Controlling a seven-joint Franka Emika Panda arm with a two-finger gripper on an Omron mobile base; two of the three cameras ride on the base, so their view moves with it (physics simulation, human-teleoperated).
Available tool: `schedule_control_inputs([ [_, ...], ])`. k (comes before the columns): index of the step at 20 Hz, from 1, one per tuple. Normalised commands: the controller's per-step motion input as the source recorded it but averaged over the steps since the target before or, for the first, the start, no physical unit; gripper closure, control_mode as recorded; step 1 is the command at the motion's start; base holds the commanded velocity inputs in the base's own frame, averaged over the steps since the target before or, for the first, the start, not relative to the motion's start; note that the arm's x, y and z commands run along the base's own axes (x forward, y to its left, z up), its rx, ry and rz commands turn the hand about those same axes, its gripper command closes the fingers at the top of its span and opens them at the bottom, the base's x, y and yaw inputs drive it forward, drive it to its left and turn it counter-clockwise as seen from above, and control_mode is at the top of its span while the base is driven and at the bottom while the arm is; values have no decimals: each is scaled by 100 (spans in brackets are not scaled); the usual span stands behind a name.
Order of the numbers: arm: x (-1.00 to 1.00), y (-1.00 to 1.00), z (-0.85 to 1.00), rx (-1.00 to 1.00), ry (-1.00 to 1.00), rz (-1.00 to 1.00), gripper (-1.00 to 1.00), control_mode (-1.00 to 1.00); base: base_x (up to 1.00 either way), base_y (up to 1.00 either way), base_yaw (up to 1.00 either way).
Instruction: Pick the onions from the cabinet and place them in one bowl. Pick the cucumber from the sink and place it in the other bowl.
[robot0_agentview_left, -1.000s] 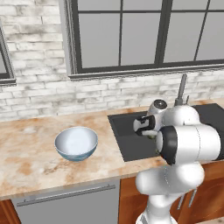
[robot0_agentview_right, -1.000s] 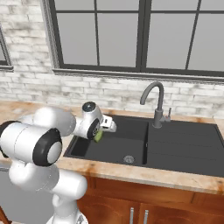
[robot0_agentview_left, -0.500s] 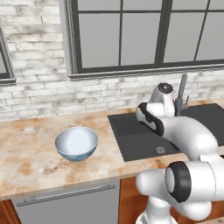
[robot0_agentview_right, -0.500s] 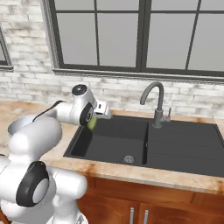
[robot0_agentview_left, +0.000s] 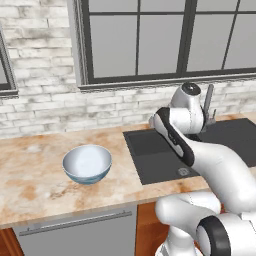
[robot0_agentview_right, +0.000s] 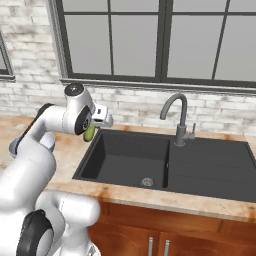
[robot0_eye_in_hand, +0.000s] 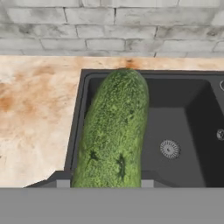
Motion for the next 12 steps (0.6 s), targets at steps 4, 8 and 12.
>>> schedule_control_inputs([
  [4, -42, 72, 41, 0, 0, 15, 100, -100, 0, 0, 0],
  [8, -43, 84, 24, -4, 0, 17, 100, -100, 0, 0, 0],
  [12, -42, 91, 12, -6, 0, 18, 100, -100, 0, 0, 0],
])
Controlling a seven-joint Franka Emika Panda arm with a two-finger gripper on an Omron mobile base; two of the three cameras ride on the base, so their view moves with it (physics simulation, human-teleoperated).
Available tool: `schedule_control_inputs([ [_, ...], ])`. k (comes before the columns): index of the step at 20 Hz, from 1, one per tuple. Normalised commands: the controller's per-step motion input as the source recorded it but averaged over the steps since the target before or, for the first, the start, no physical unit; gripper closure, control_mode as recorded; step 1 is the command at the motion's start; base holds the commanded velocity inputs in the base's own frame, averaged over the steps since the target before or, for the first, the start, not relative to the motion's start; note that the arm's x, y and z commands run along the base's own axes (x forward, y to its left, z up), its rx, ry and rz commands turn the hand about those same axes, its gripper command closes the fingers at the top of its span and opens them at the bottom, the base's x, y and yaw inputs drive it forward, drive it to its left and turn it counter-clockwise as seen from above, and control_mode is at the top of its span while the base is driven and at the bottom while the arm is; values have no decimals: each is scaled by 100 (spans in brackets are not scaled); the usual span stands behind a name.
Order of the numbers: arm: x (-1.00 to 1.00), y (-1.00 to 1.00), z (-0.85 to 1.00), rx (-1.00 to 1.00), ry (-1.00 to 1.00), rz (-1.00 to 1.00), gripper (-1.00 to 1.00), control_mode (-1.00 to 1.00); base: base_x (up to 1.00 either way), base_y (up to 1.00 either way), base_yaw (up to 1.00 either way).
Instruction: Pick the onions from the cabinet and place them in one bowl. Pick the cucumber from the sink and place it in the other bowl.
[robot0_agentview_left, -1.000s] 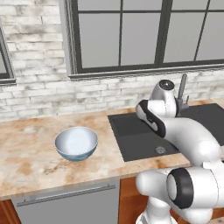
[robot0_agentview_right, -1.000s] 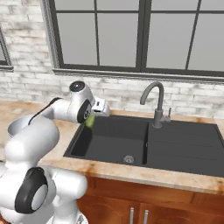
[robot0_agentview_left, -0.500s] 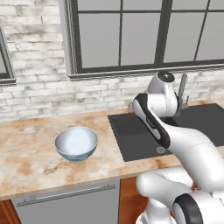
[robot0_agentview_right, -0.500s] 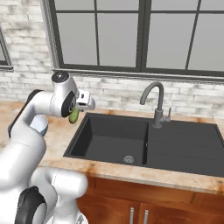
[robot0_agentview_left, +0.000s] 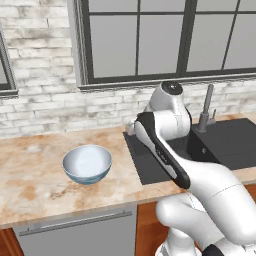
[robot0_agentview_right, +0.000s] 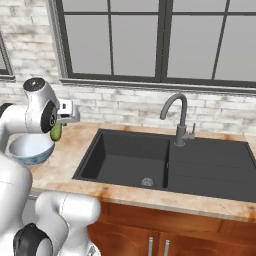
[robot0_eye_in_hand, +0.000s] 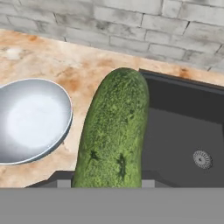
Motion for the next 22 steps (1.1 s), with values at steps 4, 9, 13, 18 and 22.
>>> schedule_control_inputs([
  [4, -30, 97, 13, -10, 2, 19, 100, -100, 0, 0, 0],
  [9, -5, 100, 1, -16, 11, 14, 100, -100, 0, 0, 0],
  [13, 13, 88, -2, -10, 13, 16, 100, -100, 0, 0, 0],
  [18, 9, 68, -42, 0, 1, 11, 100, -100, 0, 0, 0],
  [22, 0, 42, -68, 1, -3, 5, 100, -100, 0, 0, 0],
])
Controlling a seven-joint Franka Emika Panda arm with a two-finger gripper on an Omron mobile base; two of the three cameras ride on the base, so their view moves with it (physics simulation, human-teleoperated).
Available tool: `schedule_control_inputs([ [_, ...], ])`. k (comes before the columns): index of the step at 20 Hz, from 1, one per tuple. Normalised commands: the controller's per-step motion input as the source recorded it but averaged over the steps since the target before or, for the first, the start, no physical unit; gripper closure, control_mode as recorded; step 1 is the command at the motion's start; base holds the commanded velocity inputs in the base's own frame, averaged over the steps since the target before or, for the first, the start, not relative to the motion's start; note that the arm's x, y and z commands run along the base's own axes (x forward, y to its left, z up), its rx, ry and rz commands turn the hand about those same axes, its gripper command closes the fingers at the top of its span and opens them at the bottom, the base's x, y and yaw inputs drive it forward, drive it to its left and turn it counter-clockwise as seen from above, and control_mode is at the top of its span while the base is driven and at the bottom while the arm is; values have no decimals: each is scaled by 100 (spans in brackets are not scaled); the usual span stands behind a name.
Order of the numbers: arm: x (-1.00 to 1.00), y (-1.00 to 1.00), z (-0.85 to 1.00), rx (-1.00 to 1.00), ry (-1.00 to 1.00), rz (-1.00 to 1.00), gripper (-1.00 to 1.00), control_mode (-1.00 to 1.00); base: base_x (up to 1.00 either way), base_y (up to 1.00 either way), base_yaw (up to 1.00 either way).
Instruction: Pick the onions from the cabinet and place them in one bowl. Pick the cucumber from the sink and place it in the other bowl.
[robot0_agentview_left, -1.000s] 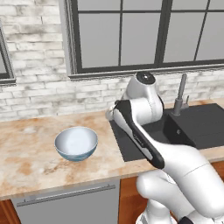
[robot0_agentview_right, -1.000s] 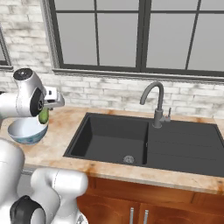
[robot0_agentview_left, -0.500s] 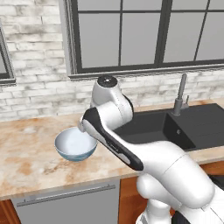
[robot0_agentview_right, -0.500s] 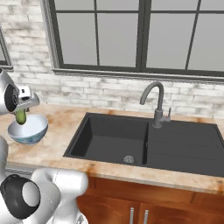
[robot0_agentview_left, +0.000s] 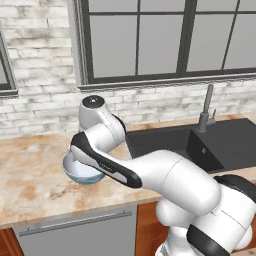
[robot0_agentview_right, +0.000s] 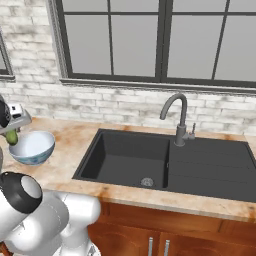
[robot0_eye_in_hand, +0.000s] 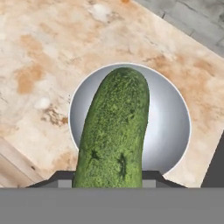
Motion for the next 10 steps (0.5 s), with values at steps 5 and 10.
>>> schedule_control_inputs([
  [5, 10, -8, -26, 5, -6, 6, 100, -100, 0, 0, 0],
  [10, -6, -27, -9, 3, -6, 9, 100, -100, 0, 0, 0],
])
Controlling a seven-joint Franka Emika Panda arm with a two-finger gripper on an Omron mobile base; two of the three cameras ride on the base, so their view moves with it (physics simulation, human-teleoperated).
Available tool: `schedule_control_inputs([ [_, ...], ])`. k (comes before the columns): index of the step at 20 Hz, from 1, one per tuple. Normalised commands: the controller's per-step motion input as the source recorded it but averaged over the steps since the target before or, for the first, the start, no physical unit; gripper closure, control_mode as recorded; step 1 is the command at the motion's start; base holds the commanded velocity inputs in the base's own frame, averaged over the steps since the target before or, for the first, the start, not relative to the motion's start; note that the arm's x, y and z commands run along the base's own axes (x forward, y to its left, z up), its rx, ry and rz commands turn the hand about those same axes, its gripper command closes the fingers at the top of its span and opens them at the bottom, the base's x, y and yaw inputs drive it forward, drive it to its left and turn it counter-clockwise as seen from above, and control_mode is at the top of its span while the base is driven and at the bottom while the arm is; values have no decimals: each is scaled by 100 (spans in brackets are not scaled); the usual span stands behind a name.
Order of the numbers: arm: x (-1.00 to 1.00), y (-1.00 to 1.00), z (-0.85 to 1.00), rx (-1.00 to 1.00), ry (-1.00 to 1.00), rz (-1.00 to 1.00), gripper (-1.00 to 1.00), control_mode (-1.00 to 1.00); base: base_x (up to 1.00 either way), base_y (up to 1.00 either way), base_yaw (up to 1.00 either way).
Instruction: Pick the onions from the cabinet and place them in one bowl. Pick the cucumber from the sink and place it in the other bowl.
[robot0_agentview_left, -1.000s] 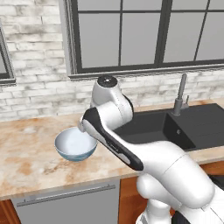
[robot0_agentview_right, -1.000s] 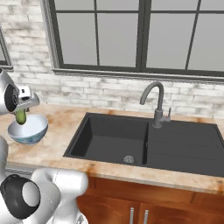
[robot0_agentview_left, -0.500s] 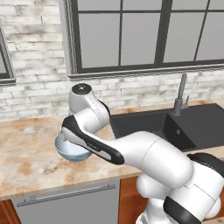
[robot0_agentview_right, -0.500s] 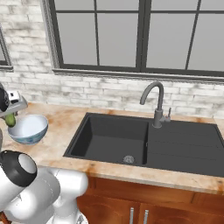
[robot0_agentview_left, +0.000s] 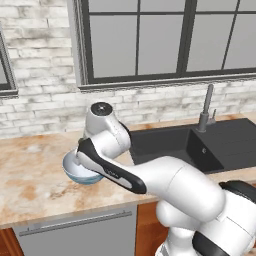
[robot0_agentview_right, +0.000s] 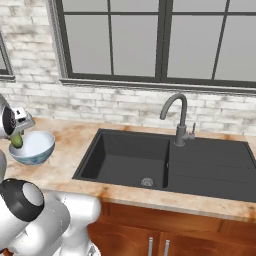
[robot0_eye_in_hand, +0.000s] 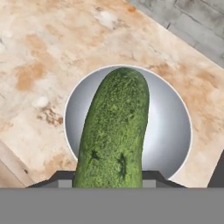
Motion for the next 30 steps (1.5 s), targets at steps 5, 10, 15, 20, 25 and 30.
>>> schedule_control_inputs([
  [5, 1, -15, -11, 0, -11, 13, 100, -100, 0, 0, 0],
  [10, 17, 0, -27, 0, -3, 9, 100, -100, 0, 0, 0],
  [15, 13, -3, -33, 0, 0, 7, 100, -100, 0, 0, 0],
  [20, 3, -1, -30, 0, 0, 6, 100, -100, 0, 0, 0],
  [25, 9, 0, -3, 0, 6, 3, 100, -100, 0, 0, 0],
  [30, 28, 8, 22, -4, 17, 0, 100, -100, 0, 0, 0],
])
